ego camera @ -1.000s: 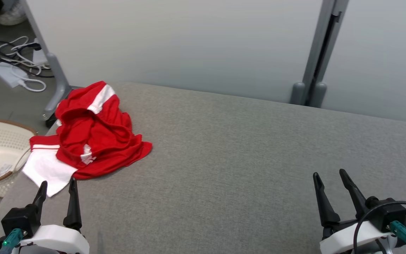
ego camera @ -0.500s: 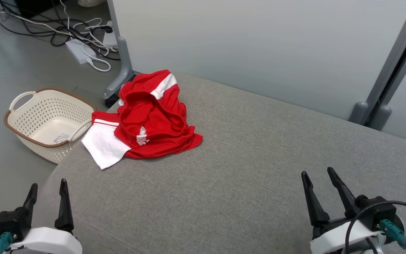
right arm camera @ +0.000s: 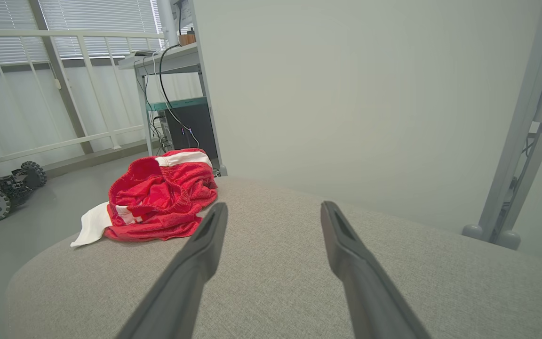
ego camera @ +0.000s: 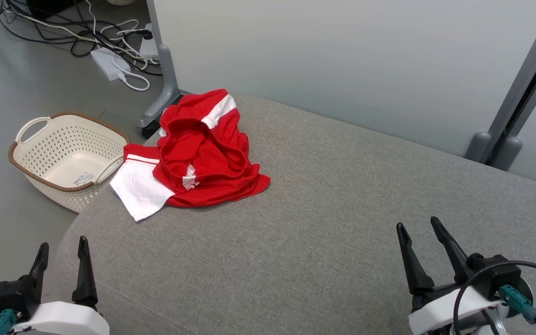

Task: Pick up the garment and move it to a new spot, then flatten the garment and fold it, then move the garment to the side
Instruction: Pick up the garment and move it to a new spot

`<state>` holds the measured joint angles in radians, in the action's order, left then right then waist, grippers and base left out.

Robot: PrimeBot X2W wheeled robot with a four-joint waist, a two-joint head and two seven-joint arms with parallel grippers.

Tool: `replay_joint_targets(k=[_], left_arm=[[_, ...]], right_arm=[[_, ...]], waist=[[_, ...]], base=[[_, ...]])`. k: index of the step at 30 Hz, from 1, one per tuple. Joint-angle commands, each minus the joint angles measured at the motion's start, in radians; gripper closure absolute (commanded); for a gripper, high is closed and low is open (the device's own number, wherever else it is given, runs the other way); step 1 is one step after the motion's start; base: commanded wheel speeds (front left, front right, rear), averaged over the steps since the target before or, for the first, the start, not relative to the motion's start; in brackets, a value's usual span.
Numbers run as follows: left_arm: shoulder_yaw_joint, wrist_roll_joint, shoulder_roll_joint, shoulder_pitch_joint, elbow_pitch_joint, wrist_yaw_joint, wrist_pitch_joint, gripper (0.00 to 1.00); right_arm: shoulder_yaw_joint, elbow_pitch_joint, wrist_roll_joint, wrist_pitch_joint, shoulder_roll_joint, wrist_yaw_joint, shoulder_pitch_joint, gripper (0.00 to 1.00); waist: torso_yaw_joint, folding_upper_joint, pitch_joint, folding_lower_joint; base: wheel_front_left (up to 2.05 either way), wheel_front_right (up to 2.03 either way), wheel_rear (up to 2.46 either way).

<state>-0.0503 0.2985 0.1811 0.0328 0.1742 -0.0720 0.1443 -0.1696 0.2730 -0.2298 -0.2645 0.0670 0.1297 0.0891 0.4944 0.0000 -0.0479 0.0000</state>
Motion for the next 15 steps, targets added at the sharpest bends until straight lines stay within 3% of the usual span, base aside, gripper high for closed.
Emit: replay_joint_targets(k=[1, 15], left_arm=[[0.002, -0.002, 0.008, 0.002, -0.005, -0.009, 0.000, 0.00], [0.050, -0.012, 0.031, -0.117, -0.025, 0.016, -0.035, 0.00]], right_arm=[[0.004, -0.001, 0.006, -0.003, 0.007, 0.002, 0.003, 0.00], [0.024, -0.024, 0.025, 0.003, 0.015, 0.002, -0.005, 0.00]], waist=[[0.000, 0.0000, 0.000, 0.0000], [-0.023, 0.0000, 0.039, 0.0000]], base=[[0.00, 0.00, 0.00], [0.00, 0.00, 0.00]])
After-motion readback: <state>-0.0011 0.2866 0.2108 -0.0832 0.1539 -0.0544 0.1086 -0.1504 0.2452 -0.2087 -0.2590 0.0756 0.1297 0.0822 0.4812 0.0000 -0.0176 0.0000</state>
